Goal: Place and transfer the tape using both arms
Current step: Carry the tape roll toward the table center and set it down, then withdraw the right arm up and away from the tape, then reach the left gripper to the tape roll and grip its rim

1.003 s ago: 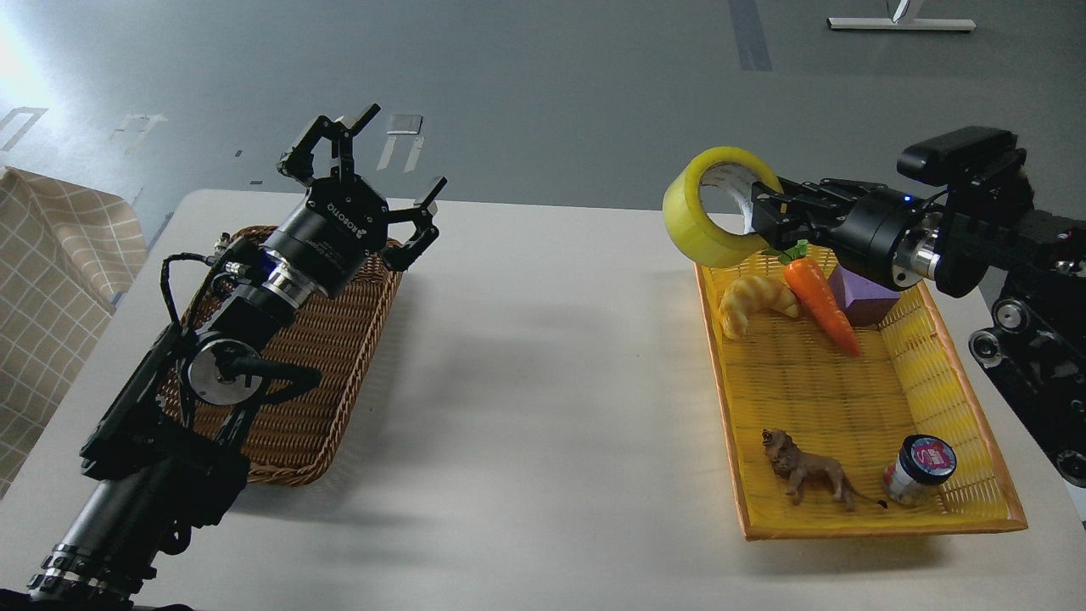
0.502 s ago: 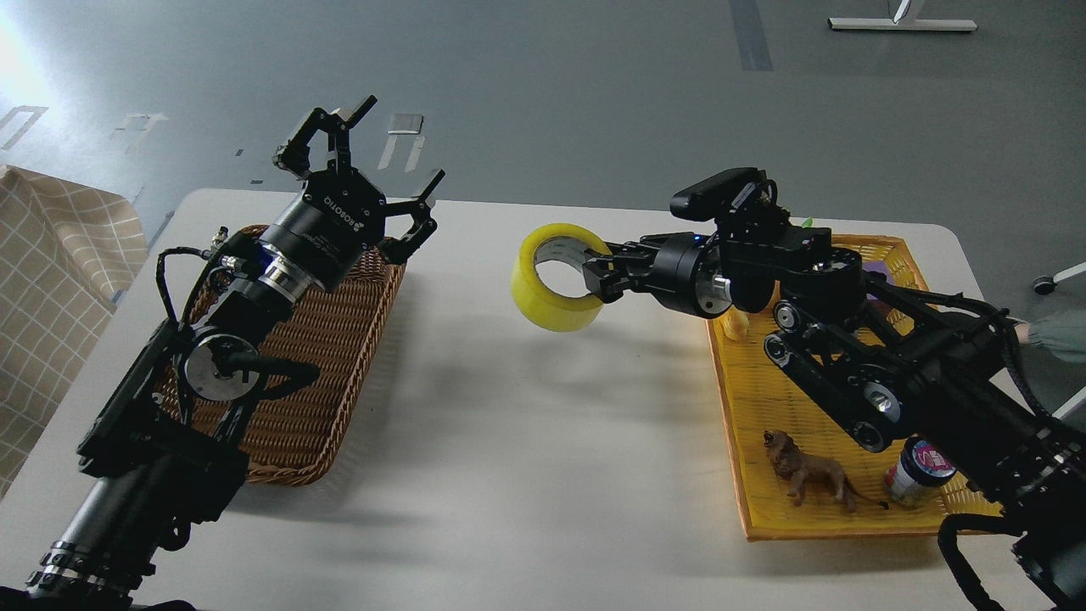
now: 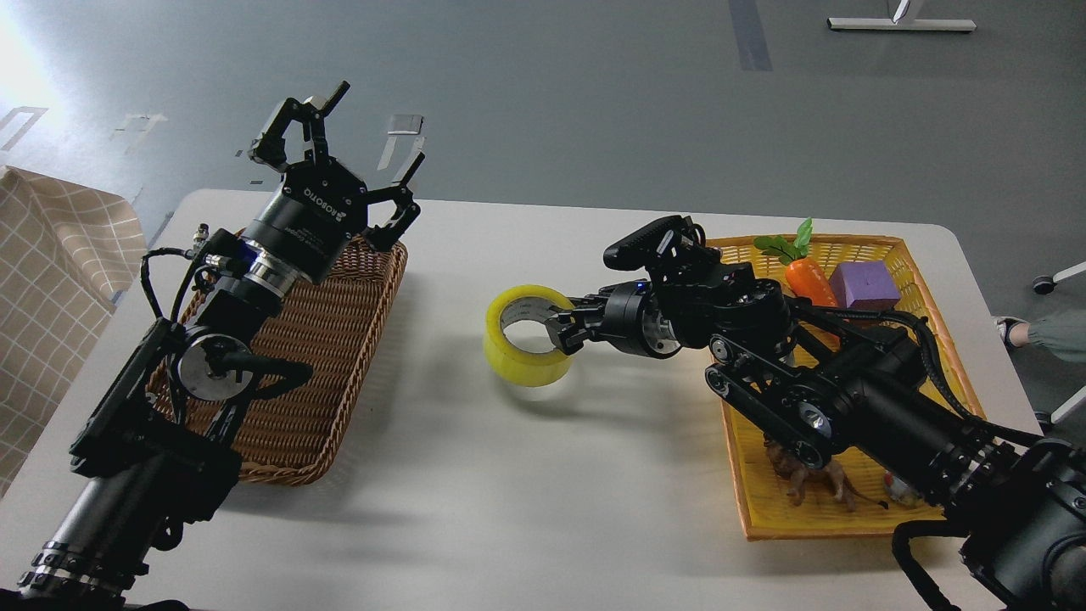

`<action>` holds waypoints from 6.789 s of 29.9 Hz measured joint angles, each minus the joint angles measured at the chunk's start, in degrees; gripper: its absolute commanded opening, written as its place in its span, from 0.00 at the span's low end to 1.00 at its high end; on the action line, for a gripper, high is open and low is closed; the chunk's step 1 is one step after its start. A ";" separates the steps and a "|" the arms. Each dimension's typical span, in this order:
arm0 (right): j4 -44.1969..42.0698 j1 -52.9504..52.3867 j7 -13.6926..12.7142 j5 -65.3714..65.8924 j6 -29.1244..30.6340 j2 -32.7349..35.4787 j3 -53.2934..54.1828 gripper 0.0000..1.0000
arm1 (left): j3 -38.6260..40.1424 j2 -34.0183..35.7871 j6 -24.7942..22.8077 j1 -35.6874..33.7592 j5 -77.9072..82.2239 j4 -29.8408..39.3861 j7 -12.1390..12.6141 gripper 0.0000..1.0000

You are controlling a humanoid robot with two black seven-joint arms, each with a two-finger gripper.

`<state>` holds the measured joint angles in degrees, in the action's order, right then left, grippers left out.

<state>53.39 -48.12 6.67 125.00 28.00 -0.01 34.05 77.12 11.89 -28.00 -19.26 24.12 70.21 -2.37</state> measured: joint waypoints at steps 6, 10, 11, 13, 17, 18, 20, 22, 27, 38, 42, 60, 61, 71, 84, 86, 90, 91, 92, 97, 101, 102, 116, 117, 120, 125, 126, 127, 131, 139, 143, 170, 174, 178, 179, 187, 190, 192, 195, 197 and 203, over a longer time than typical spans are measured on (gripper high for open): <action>-1.20 0.52 -0.42 0.00 0.00 0.01 -0.04 0.05 | 0.27 0.00 0.00 -0.13 -0.16 -0.15 -0.16 0.98; -1.76 1.50 -0.56 -0.01 0.00 0.00 -0.04 0.06 | 0.48 0.10 0.00 -0.15 -0.26 -0.14 -0.18 0.98; -1.96 1.72 -0.64 0.00 0.00 0.00 -0.04 0.06 | 0.49 0.12 0.00 -0.15 -0.27 -0.14 -0.18 0.98; -2.44 2.32 -0.94 0.00 0.00 0.00 -0.04 0.07 | 0.49 0.16 0.00 -0.02 -0.29 -0.09 -0.18 0.98; -3.56 3.26 -1.46 -0.02 -0.03 0.00 0.12 0.23 | 0.53 0.44 0.00 0.17 -0.37 -0.07 -0.42 0.98; -3.88 3.33 -1.48 -0.03 -0.04 0.00 0.18 0.43 | 0.58 0.47 0.00 0.18 -0.38 -0.07 -0.51 0.98; -5.12 3.41 -1.48 -0.05 -0.08 -0.03 0.48 0.69 | 0.83 0.56 0.00 0.27 -0.39 -0.02 -0.71 0.98; -6.59 3.62 -1.60 -0.02 -0.09 0.00 0.61 0.90 | 1.09 0.91 0.00 0.36 -0.39 0.02 -0.77 0.98; -8.43 3.86 -1.53 0.02 -6.16 0.04 2.66 0.96 | 1.28 1.78 0.00 0.52 -0.39 0.03 -0.85 0.98; -6.12 1.02 -1.61 -3.26 -25.28 0.00 5.34 0.95 | 1.32 1.68 0.00 0.55 -0.23 0.24 -2.09 0.98; -4.58 -0.84 -1.96 -7.64 -27.79 0.00 9.87 1.00 | 1.27 1.59 0.00 0.50 -0.14 0.52 -2.15 0.98; 22.96 3.26 -1.93 -46.26 -21.44 11.54 22.74 1.00 | 1.27 2.27 2.16 -0.35 18.02 2.28 -6.27 0.98; 24.53 3.91 -1.92 -49.09 -20.98 13.39 23.06 1.00 | 1.20 2.24 2.46 -0.41 18.26 2.39 -6.59 0.98; 36.20 17.04 -1.82 -65.17 -3.68 20.99 38.81 1.00 | 0.45 2.00 4.57 -0.50 25.62 3.01 -9.01 0.98; 37.83 30.89 -1.82 -81.10 -0.01 21.52 57.60 1.00 | 0.25 0.92 10.07 -1.06 32.65 4.12 -16.43 0.98; 37.62 32.02 -1.82 -83.36 0.00 21.64 58.87 1.00 | -0.40 0.37 11.31 -0.87 32.87 4.67 -16.91 0.98; 37.27 33.60 -1.75 -88.68 -0.01 21.68 59.81 1.00 | -1.43 -1.46 15.26 -1.11 38.11 5.22 -18.43 0.98; 37.26 33.72 -1.70 -89.32 -0.01 21.63 59.87 1.00 | -1.71 -1.76 17.12 -1.18 41.13 5.37 -18.81 0.98; 37.26 33.80 -1.59 -89.78 -0.01 21.49 59.94 1.00 | -2.12 -1.94 18.66 -1.19 43.59 5.41 -19.00 0.98; 37.26 33.85 -1.38 -90.28 0.00 20.83 61.01 1.00 | -10.26 -2.47 28.53 -2.35 57.79 5.48 -18.14 0.98; 37.15 33.85 -1.23 -90.35 0.00 20.77 62.20 1.00 | -17.00 -2.10 30.75 -3.18 62.75 5.53 -12.38 0.98; 37.13 33.85 -1.22 -90.36 0.00 20.76 62.73 1.00 | -17.84 -2.14 31.10 -3.30 64.00 5.53 -11.01 0.98; 35.66 33.89 -1.21 -90.69 0.00 20.73 68.41 1.00 | -31.14 -9.42 35.28 -10.16 81.32 -1.63 -8.11 0.98; 35.64 33.90 -1.21 -90.69 0.00 20.72 68.68 1.00 | -33.25 -9.47 36.31 -10.43 85.04 -2.62 -8.11 0.98; 35.44 33.90 -1.21 -90.69 0.00 20.71 69.51 1.00 | -38.88 -9.46 37.70 -11.40 92.57 -5.50 -6.85 0.98; 34.88 34.09 -1.21 -90.73 0.00 20.51 70.67 1.00 | -41.86 -9.29 38.03 -13.16 94.54 -10.58 -1.48 0.98; 34.77 34.22 -1.21 -90.73 0.00 20.43 70.85 1.00 | -42.10 -9.27 38.03 -13.36 94.57 -11.45 -0.86 0.98; 34.67 34.37 -1.21 -90.73 0.00 20.35 71.14 1.00 | -42.43 -9.27 38.03 -13.66 94.62 -12.43 -0.41 0.98; 34.51 35.21 -1.21 -90.78 0.00 20.15 72.43 1.00 | -44.38 -9.24 37.97 -15.33 94.64 -15.45 0.09 0.98; 34.47 35.90 -1.13 -90.81 0.00 19.11 72.77 1.00 | -45.71 -10.25 37.89 -17.13 94.18 -21.86 1.83 0.98; 34.41 35.91 -1.07 -90.81 0.00 19.01 73.28 1.00 | -45.75 -11.60 37.64 -17.30 94.01 -24.56 3.88 0.98; 33.27 38.18 -0.77 -90.77 0.00 18.99 74.65 1.00 | -52.64 -11.89 37.03 -19.11 93.78 -25.81 6.41 0.97; 33.27 38.78 -0.77 -90.76 0.00 18.99 74.67 1.00 | -52.68 -11.89 37.03 -18.93 93.82 -26.01 6.35 0.97; 33.27 39.10 -0.77 -90.74 0.00 18.99 74.68 1.00 | -52.75 -11.89 36.87 -18.86 93.83 -25.94 6.23 0.96; 33.27 39.17 -0.77 -90.73 0.00 18.99 74.71 1.00 | -52.77 -11.89 36.71 -18.80 93.83 -25.93 6.19 0.96; 33.27 39.90 -0.78 -90.72 0.00 18.99 74.76 1.00 | -53.06 -11.89 35.95 -18.88 93.90 -25.90 5.72 0.86; 33.27 40.09 -0.78 -90.72 0.00 18.99 74.76 1.00 | -54.79 -11.89 35.61 -19.31 93.83 -25.84 5.65 0.86; 33.27 40.16 -0.78 -90.72 0.00 19.00 74.76 1.00 | -56.16 -11.90 35.40 -19.40 93.67 -25.84 5.64 0.86; 33.27 40.34 -0.78 -90.72 0.00 19.00 74.76 1.00 | -57.04 -11.90 35.24 -19.22 93.36 -25.77 5.64 0.86; 33.27 40.50 -0.78 -90.72 0.00 19.00 74.76 1.00 | -57.14 -11.89 35.21 -19.14 93.32 -25.71 5.64 0.78; 33.27 41.24 -0.78 -90.72 0.00 19.04 74.79 1.00 | -57.17 -11.89 33.72 -19.38 92.98 -25.66 5.56 0.34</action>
<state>86.66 -6.88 5.89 34.28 28.00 19.03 108.84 19.95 0.00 5.72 -38.64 117.10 44.55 3.19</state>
